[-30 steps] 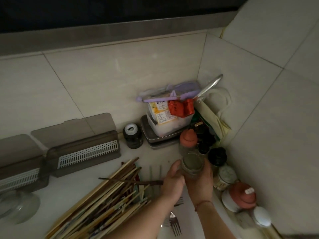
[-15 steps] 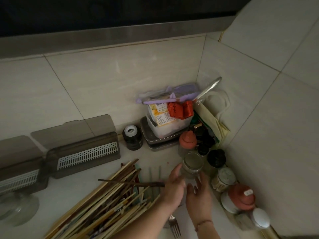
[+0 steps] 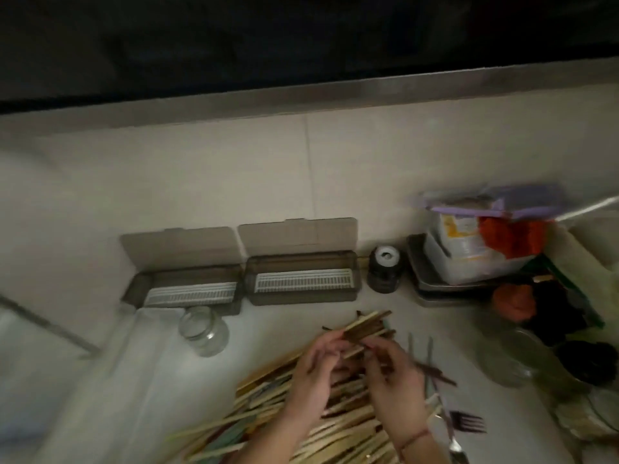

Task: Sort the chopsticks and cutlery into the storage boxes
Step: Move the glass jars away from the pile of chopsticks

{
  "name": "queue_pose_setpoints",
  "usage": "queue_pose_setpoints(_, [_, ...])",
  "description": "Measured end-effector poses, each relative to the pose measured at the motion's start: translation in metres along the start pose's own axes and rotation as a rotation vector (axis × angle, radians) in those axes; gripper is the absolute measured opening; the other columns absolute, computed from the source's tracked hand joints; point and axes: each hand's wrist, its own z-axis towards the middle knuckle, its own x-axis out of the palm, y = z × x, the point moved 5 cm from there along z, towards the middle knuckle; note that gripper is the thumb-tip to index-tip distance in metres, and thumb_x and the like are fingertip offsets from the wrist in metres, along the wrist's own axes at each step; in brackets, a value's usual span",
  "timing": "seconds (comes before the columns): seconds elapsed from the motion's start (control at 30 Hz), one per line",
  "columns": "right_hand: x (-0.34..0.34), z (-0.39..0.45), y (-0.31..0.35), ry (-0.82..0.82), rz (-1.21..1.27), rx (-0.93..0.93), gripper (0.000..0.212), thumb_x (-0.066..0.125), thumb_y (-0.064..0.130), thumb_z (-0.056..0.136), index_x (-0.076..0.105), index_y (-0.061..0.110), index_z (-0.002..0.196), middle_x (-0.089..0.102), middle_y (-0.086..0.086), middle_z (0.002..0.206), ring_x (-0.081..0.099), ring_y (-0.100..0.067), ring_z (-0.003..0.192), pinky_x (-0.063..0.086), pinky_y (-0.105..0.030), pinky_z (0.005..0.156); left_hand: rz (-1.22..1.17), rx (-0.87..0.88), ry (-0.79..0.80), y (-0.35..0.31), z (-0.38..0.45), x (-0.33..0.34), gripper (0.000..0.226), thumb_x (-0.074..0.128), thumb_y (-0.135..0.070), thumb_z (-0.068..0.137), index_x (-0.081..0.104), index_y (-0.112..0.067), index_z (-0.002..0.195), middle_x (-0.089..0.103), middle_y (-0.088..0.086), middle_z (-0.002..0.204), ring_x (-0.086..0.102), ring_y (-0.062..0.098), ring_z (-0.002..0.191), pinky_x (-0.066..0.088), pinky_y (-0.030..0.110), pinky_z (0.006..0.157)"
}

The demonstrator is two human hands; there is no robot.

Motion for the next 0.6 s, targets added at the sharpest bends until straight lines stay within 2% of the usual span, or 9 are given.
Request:
queue_pose_setpoints(0.1, [0.064, 0.001, 0.036, 0.247, -0.038, -0.087, 0.024, 0.065, 0.009, 0.084, 0.063, 0.03, 0.095, 0.067, 0.013, 0.085, 0.061, 0.004, 0.08, 0.046, -0.009, 0.073, -0.09, -0.033, -0.224, 0.001, -0.013, -0.088, 0.026, 0.06, -0.014, 0.079, 0.062, -0.009, 0.104, 0.067, 0.017, 0.101, 0.068, 0.02, 0.07, 0.058, 0.031, 0.067])
queue_pose_setpoints(0.2, [0.125, -0.005, 0.063, 0.477, -0.068, -0.126, 0.03, 0.062, 0.011, 0.084, 0.062, 0.026, 0.11, 0.064, 0.012, 0.099, 0.059, 0.002, 0.086, 0.047, -0.01, 0.076, -0.207, -0.122, -0.44, 0.011, -0.017, -0.155, 0.015, 0.053, -0.011, 0.097, 0.058, -0.01, 0.111, 0.063, 0.011, 0.102, 0.064, 0.026, 0.076, 0.053, 0.034, 0.07])
queue_pose_setpoints(0.3, [0.18, -0.008, 0.094, 0.632, -0.14, -0.19, 0.05, 0.066, 0.019, 0.08, 0.052, 0.026, 0.128, 0.055, 0.01, 0.121, 0.053, -0.002, 0.102, 0.045, -0.017, 0.093, -0.302, -0.176, -0.555, 0.015, -0.018, -0.195, 0.022, 0.04, -0.027, 0.104, 0.051, -0.016, 0.12, 0.057, -0.001, 0.095, 0.057, 0.02, 0.082, 0.048, 0.031, 0.074])
queue_pose_setpoints(0.37, [0.212, -0.007, 0.107, 0.709, -0.172, -0.209, 0.068, 0.072, 0.027, 0.077, 0.041, 0.022, 0.138, 0.047, 0.006, 0.132, 0.046, -0.01, 0.12, 0.036, -0.018, 0.102, -0.391, -0.205, -0.572, 0.019, -0.016, -0.208, 0.025, 0.038, -0.037, 0.104, 0.054, -0.021, 0.114, 0.058, -0.003, 0.096, 0.058, 0.019, 0.088, 0.049, 0.034, 0.077])
queue_pose_setpoints(0.43, [0.239, -0.004, 0.113, 0.759, -0.205, -0.172, 0.089, 0.074, 0.044, 0.071, 0.029, 0.024, 0.145, 0.037, 0.002, 0.143, 0.037, -0.017, 0.131, 0.033, -0.027, 0.108, -0.464, -0.226, -0.558, 0.023, -0.011, -0.217, 0.03, 0.036, -0.044, 0.103, 0.057, -0.023, 0.104, 0.062, 0.001, 0.098, 0.06, 0.021, 0.095, 0.047, 0.036, 0.085])
queue_pose_setpoints(0.53, [0.269, -0.004, 0.111, 0.75, -0.24, -0.149, 0.085, 0.065, 0.061, 0.061, 0.033, 0.037, 0.136, 0.041, 0.004, 0.138, 0.042, -0.02, 0.124, 0.041, -0.035, 0.103, -0.476, -0.257, -0.509, 0.028, -0.003, -0.222, 0.039, 0.032, -0.051, 0.102, 0.061, -0.026, 0.105, 0.068, 0.005, 0.109, 0.06, 0.024, 0.109, 0.046, 0.041, 0.102])
queue_pose_setpoints(0.6, [0.281, -0.004, 0.109, 0.688, -0.298, -0.156, 0.084, 0.064, 0.066, 0.059, 0.033, 0.037, 0.132, 0.043, 0.004, 0.133, 0.048, -0.023, 0.118, 0.046, -0.039, 0.098, -0.467, -0.258, -0.488, 0.033, 0.0, -0.224, 0.046, 0.03, -0.054, 0.101, 0.065, -0.025, 0.113, 0.07, 0.007, 0.114, 0.061, 0.025, 0.114, 0.045, 0.044, 0.105])
